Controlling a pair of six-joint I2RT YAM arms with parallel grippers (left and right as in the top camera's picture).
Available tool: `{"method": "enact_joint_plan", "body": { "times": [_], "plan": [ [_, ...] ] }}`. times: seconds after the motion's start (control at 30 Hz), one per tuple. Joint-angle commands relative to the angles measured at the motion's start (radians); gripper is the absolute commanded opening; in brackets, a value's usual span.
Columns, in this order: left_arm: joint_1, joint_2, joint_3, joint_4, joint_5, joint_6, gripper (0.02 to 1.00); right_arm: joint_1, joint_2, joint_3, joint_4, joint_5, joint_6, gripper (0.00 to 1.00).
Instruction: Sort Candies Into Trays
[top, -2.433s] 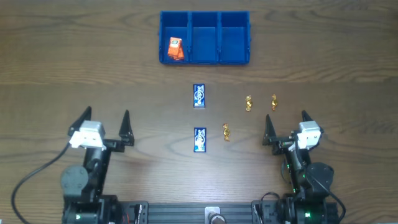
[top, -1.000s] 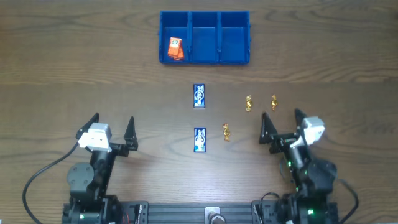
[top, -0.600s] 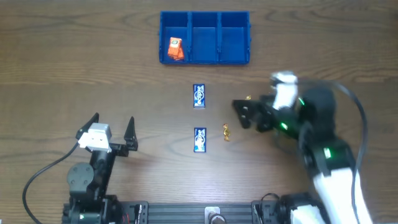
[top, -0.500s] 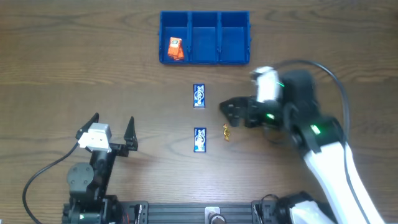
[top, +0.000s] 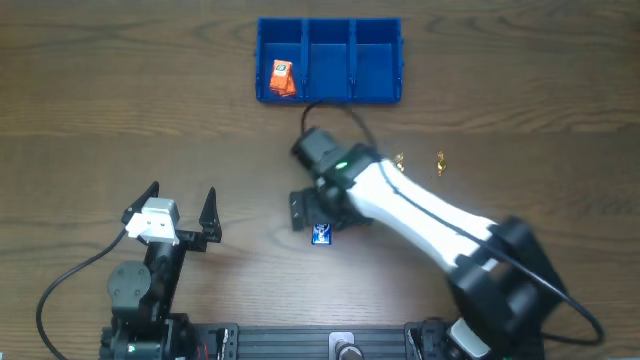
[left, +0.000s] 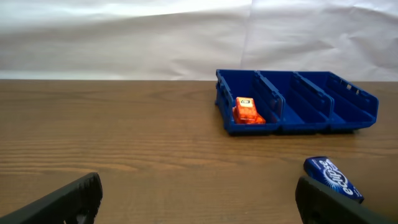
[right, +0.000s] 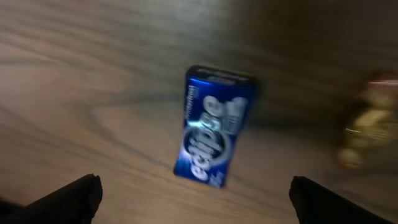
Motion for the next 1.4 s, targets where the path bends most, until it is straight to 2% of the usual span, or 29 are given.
{"method": "enact_joint_plan", "body": {
  "times": [0.03, 0.47, 0.63, 1.03, 1.27, 1.4],
  "plan": [
    [0.004, -0.006, -0.020, -0.032, 0.018, 0.014, 0.998, 0.053, 0.071, 0.012, 0.027, 0.035, 0.097, 0.998],
    [0.004, -0.006, -0.020, -0.033, 0.018, 0.015, 0.998, 0.069, 0.148, 0.011, 0.037, 0.121, 0.185, 1.000],
    [0.004, -0.006, -0.020, -0.033, 0.018, 0.015, 0.998, 0.069, 0.180, 0.011, 0.049, 0.129, 0.198, 0.963],
    [0.004, -0.006, -0.020, -0.033, 0.018, 0.015, 0.998, 0.069, 0.183, 0.012, 0.070, 0.129, 0.198, 0.358],
    [0.004, -0.006, -0.020, -0.033, 0.018, 0.015, 0.998, 0.069, 0.182, 0.012, 0.069, 0.130, 0.198, 0.248],
    [0.004, -0.006, -0.020, -0.033, 0.018, 0.014, 0.998, 0.068, 0.146, 0.069, 0.003, 0.195, 0.196, 0.226]
  ]
}}
